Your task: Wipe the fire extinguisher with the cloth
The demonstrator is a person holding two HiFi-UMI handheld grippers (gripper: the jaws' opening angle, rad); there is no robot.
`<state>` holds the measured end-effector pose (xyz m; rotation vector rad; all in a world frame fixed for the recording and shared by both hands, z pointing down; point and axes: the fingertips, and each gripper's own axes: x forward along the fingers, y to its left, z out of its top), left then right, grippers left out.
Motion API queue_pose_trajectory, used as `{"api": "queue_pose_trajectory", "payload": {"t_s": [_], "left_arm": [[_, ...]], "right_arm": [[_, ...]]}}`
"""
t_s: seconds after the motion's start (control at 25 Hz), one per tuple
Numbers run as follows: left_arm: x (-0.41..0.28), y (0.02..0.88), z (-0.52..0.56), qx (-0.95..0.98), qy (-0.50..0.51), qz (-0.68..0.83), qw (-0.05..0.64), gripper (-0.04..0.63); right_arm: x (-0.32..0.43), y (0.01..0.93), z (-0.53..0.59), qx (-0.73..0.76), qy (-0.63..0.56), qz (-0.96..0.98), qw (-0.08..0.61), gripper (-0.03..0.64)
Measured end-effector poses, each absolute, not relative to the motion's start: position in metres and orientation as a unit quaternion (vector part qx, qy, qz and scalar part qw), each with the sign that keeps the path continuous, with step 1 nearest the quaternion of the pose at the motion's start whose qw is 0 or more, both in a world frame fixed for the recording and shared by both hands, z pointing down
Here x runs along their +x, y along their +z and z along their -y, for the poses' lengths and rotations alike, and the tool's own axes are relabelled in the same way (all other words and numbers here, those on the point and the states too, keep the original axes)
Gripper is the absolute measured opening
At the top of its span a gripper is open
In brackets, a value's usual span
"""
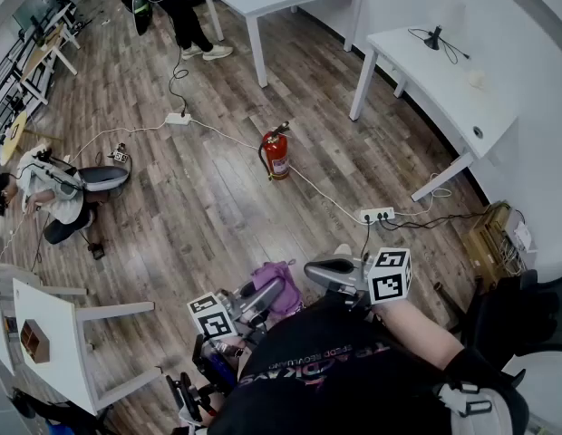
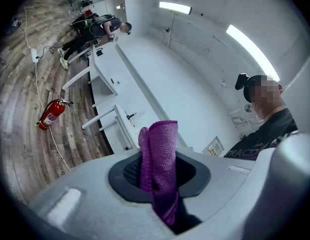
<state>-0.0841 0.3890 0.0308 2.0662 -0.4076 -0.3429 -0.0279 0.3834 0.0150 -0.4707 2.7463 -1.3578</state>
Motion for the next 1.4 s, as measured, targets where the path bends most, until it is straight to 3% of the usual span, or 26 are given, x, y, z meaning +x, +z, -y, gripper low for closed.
{"api": "queue_pose_trajectory", "payload": {"t_s": [0.8, 1.4], "left_arm": [[-0.087, 0.032, -0.389, 0.847, -0.141, 0.172, 0.483, 0.072], [-0.087, 0.015, -0.365, 0.856, -0.144, 0.177, 0.465, 0.072]], "right_arm": [[-0.031, 0.016, -0.382, -0.151, -0.433, -0.888, 0.021, 0.005], [-0.033, 0.009, -0.369, -0.139, -0.435, -0.889, 0.023, 0.118]]}}
